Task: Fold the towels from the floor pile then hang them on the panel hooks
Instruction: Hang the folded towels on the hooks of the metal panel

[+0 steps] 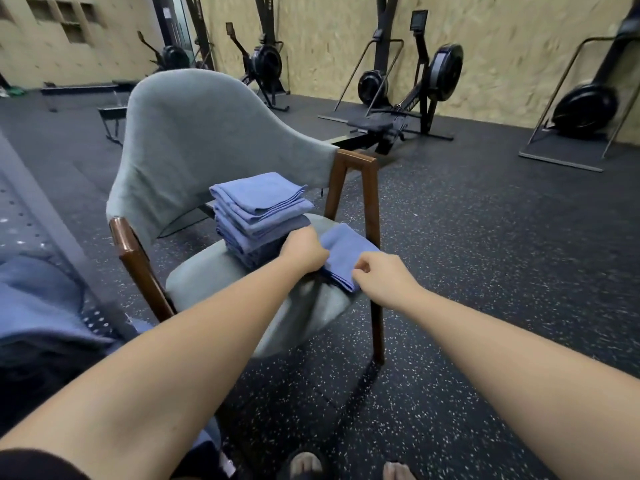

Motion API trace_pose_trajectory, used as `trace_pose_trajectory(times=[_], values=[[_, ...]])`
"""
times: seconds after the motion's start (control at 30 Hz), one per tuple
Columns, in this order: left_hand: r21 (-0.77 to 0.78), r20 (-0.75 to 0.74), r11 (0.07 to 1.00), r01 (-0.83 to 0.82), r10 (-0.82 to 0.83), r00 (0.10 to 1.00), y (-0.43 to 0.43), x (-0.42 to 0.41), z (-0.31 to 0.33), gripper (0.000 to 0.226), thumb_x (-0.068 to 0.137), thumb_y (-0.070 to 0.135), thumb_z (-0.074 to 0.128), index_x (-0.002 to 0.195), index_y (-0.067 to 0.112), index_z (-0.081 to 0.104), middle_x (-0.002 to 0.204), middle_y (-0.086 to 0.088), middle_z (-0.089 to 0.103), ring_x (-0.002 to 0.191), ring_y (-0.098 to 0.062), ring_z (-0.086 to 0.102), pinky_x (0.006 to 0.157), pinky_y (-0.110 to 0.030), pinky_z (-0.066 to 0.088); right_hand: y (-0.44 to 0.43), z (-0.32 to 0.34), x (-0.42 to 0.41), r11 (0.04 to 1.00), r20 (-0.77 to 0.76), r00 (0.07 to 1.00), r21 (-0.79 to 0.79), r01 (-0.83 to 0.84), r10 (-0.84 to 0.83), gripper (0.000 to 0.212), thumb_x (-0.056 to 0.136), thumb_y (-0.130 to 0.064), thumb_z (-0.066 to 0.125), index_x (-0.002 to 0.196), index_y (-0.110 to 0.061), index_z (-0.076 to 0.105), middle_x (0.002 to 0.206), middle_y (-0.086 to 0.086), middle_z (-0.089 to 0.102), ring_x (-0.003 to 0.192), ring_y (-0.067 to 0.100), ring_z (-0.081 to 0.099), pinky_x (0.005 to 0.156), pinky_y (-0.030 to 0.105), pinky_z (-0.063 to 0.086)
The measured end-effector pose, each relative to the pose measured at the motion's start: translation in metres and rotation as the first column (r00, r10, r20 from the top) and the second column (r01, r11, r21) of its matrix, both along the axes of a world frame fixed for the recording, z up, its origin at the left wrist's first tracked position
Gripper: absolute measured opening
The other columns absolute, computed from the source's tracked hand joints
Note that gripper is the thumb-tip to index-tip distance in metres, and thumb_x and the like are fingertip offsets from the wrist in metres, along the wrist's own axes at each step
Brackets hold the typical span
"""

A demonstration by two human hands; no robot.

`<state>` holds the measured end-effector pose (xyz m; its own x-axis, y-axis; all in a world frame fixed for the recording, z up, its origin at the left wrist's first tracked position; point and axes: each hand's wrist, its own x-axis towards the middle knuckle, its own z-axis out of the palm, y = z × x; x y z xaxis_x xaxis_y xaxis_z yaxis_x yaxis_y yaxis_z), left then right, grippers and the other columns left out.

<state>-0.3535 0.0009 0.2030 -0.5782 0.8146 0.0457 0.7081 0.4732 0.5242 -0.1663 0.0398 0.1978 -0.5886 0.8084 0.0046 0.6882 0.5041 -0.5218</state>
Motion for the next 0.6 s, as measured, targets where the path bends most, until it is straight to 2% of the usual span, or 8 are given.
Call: trace_pose_trajectory(times=[0.07, 0.13, 0.17, 0.27, 0.4, 0.47, 0.53, 0.6], values=[[-0.005, 0.089, 1.0, 0.007, -0.006, 0.996, -0.011, 0.004, 0.009, 0.016, 0.088, 0.016, 0.067, 0.079, 0.002, 0.067, 0.07, -0.015, 0.062, 0.069, -0.032, 0.06, 0.058, -0.038, 0.042, 0.0, 0.004, 0.001, 0.999, -0.088, 0.995, -0.008, 0.041, -0.042, 0.014, 0.091, -0.026, 0.057, 0.084, -0.021, 0.067, 0.085, -0.004, 0.072, 0.088, 0.026, 0.067, 0.081, 0.04, 0.057], [0.049, 0.229, 0.999, 0.002, -0.013, 0.973, -0.024, 0.009, 0.017, 0.02, 0.086, 0.019, 0.068, 0.069, 0.014, 0.057, 0.059, -0.004, 0.048, 0.054, -0.021, 0.039, 0.05, -0.03, 0.027, -0.001, 0.011, 0.001, 0.994, -0.178, 0.98, -0.077, 0.072, -0.084, 0.016, 0.096, -0.033, 0.061, 0.087, -0.022, 0.068, 0.088, -0.003, 0.074, 0.092, 0.025, 0.068, 0.084, 0.04, 0.056], [0.096, 0.294, 0.995, -0.003, -0.026, 0.955, -0.031, 0.012, 0.022, 0.018, 0.085, 0.019, 0.069, 0.071, 0.017, 0.059, 0.058, 0.0, 0.049, 0.052, -0.018, 0.037, 0.049, -0.027, 0.025, -0.004, 0.015, -0.001, 0.986, -0.236, 0.965, -0.148, 0.08, -0.114, 0.022, 0.096, -0.039, 0.063, 0.088, -0.02, 0.068, 0.089, 0.0, 0.075, 0.092, 0.027, 0.07, 0.086, 0.043, 0.058], [0.235, 0.466, 0.972, -0.021, -0.094, 0.88, -0.058, 0.025, 0.039, 0.015, 0.086, 0.019, 0.075, 0.076, 0.02, 0.064, 0.063, 0.004, 0.061, 0.058, -0.014, 0.048, 0.055, -0.024, 0.038, -0.02, 0.031, -0.01, 0.89, -0.394, 0.882, -0.451, 0.06, -0.259, 0.041, 0.096, -0.05, 0.067, 0.086, -0.011, 0.066, 0.081, 0.011, 0.072, 0.076, 0.034, 0.073, 0.082, 0.056, 0.063], [0.341, 0.356, 0.939, 0.034, -0.163, 0.92, -0.111, 0.041, 0.068, 0.015, 0.088, 0.025, 0.075, 0.079, 0.021, 0.063, 0.073, 0.007, 0.066, 0.064, -0.008, 0.051, 0.059, -0.025, 0.039, -0.059, 0.064, -0.019, 0.743, -0.473, 0.808, -0.666, -0.065, -0.353, 0.057, 0.094, -0.067, 0.066, 0.091, -0.01, 0.07, 0.078, 0.01, 0.067, 0.073, 0.028, 0.066, 0.064, 0.039, 0.061], [0.354, 0.319, 0.935, 0.035, -0.156, 0.935, -0.141, 0.043, 0.08, 0.01, 0.087, 0.026, 0.075, 0.085, 0.023, 0.066, 0.077, 0.012, 0.069, 0.068, -0.004, 0.055, 0.062, -0.021, 0.041, -0.077, 0.081, -0.022, 0.736, -0.509, 0.807, -0.661, -0.143, -0.301, 0.052, 0.093, -0.062, 0.072, 0.095, -0.009, 0.072, 0.08, 0.009, 0.067, 0.073, 0.026, 0.065, 0.065, 0.038, 0.06], [0.353, 0.363, 0.935, 0.026, -0.163, 0.918, -0.174, 0.04, 0.091, 0.009, 0.087, 0.024, 0.077, 0.089, 0.024, 0.069, 0.077, 0.012, 0.069, 0.069, -0.005, 0.057, 0.062, -0.02, 0.043, -0.096, 0.096, -0.026, 0.744, -0.523, 0.835, -0.623, -0.24, -0.169, 0.041, 0.091, -0.044, 0.08, 0.105, -0.006, 0.073, 0.084, 0.01, 0.068, 0.069, 0.023, 0.065, 0.065, 0.036, 0.061], [0.333, 0.426, 0.942, 0.033, -0.182, 0.886, -0.208, 0.033, 0.104, 0.011, 0.087, 0.024, 0.079, 0.096, 0.02, 0.073, 0.084, 0.003, 0.075, 0.074, -0.007, 0.062, 0.068, -0.021, 0.047, -0.116, 0.11, -0.029, 0.761, -0.546, 0.837, -0.559, -0.329, -0.04, 0.022, 0.092, -0.023, 0.081, 0.098, -0.008, 0.067, 0.081, 0.01, 0.067, 0.064, 0.02, 0.065, 0.062, 0.033, 0.059]])
